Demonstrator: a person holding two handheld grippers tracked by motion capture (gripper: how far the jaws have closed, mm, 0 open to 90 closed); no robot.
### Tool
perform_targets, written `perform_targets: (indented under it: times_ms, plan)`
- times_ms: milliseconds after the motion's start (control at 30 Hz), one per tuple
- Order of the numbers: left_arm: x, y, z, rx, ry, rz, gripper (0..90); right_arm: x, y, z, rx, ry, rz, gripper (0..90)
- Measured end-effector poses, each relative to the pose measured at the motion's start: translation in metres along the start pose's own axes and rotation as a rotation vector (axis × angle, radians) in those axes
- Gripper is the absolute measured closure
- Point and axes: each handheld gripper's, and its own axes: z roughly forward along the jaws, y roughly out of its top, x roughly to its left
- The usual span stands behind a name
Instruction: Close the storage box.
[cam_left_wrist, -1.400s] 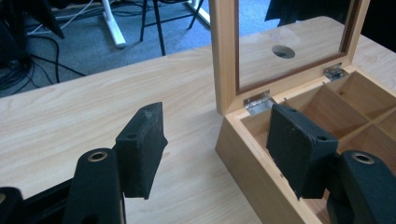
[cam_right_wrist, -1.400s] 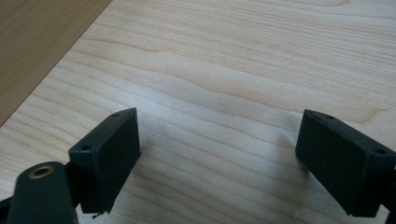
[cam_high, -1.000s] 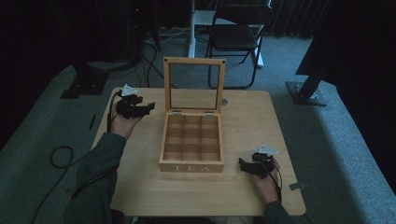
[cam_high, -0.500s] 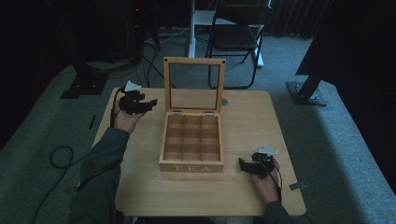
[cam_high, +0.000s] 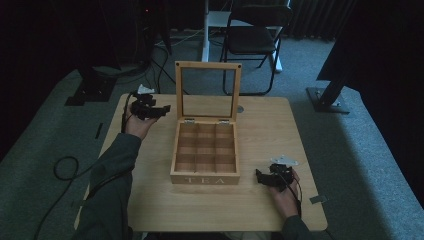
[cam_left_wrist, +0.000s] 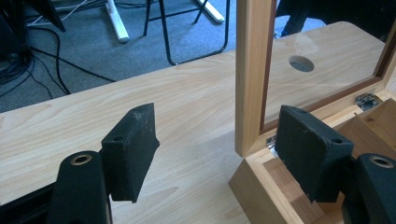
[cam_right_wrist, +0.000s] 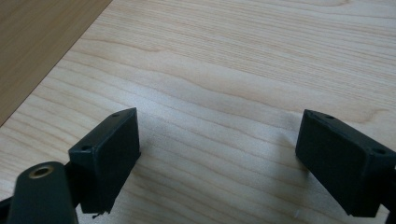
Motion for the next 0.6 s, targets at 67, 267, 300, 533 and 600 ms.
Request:
perform_targets:
  times_ms: [67,267,300,533,600]
  plan:
    - [0.001,0.001,0.001,0.003,0.0,-0.005,29.1,0.0,0.0,0.0,0.0,0.0,0.0,13.3]
    - [0.002,0.003,0.005,0.006,0.011,-0.028,24.7,0.0,0.0,0.0,0.0,0.0,-0.001,13.3]
    - [0.002,0.004,0.006,0.007,0.008,-0.032,23.7,0.0,0.0,0.0,0.0,0.0,0.0,13.3]
    - [0.001,0.007,0.012,0.015,-0.009,-0.037,21.7,0.0,0.0,0.0,0.0,0.0,0.0,13.3]
    - [0.0,0.009,0.014,0.016,-0.015,-0.033,21.7,0.0,0.0,0.0,0.0,0.0,-0.001,13.3]
